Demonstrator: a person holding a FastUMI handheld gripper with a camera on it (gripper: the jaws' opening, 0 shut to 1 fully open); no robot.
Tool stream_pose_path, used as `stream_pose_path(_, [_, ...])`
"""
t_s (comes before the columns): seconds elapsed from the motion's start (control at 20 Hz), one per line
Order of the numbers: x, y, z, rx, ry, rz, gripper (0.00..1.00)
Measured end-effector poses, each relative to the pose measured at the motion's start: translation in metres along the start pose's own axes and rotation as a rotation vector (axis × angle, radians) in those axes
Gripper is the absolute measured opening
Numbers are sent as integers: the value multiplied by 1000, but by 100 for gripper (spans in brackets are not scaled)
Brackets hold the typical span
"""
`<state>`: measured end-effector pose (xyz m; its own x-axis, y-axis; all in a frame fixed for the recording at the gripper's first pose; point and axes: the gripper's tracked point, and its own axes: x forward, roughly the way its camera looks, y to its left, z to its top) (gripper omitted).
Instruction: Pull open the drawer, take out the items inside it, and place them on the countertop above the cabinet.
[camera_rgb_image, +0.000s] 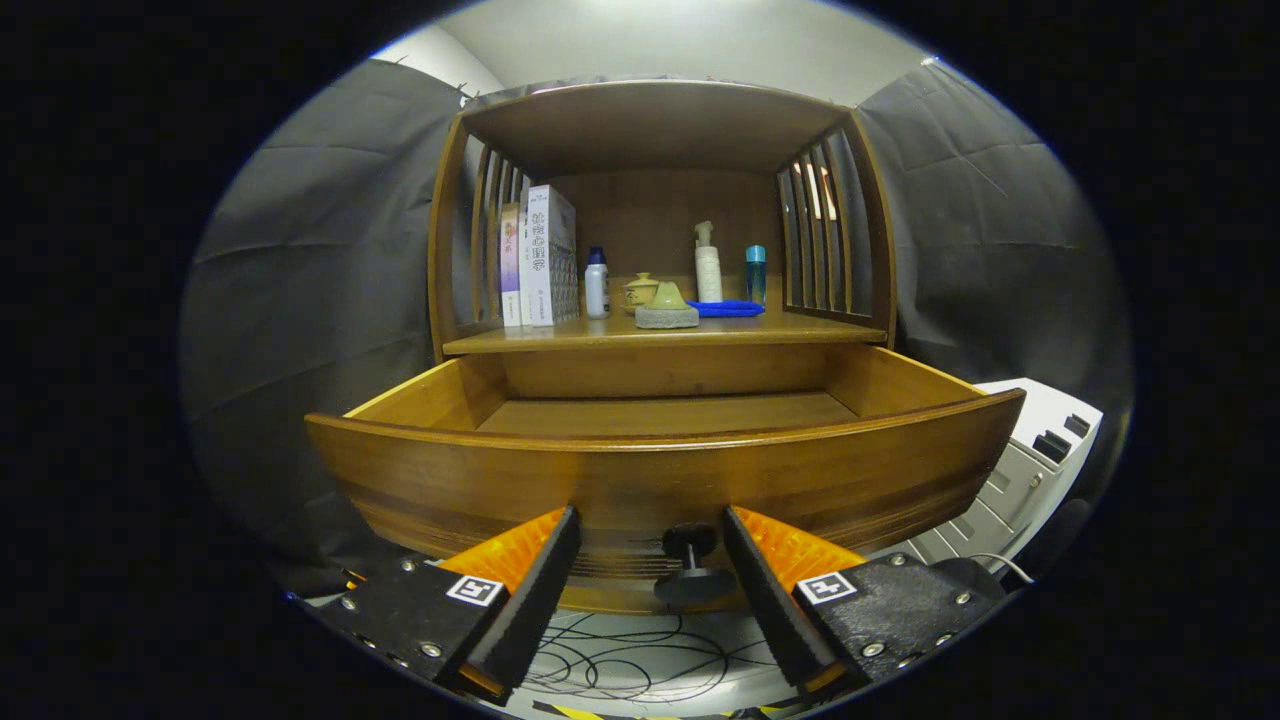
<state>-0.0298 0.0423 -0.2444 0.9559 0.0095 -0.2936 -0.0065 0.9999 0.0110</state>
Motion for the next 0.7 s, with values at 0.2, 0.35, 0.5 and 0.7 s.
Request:
stream_pose_path(0.2, [12,-4,5,2,-14,13,92])
stream_pose_path(0.35, [28,-4,11,2,-20,10,92])
stream_pose_path(0.5, [48,-4,22,7,-28,11,92])
stream_pose_path(0.7, [84,-5,26,46,-8,16,93])
